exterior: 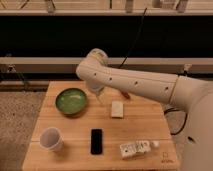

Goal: Pick up the ceramic bowl

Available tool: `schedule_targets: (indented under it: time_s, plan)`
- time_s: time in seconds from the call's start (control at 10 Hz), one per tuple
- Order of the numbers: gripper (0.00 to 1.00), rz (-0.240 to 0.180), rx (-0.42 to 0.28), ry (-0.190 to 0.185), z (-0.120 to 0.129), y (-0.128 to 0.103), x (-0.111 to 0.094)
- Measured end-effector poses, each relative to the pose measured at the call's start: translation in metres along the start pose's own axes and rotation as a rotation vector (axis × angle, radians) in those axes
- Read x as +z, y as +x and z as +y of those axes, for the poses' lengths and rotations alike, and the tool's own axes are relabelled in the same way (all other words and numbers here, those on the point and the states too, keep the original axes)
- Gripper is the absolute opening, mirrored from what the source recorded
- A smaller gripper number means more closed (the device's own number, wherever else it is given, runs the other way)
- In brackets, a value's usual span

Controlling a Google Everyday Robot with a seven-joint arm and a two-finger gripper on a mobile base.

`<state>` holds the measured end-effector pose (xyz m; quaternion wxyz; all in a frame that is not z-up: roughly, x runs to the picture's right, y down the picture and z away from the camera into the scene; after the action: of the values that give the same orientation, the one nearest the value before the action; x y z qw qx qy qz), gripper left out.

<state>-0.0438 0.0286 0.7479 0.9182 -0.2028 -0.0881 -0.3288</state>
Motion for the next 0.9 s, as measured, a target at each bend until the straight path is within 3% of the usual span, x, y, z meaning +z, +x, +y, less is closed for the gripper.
schedule_targets:
  time_s: [0.9]
  plan:
    - [0.80,-0.053,-0.112,0.020,-0.026,-0.006,0.014]
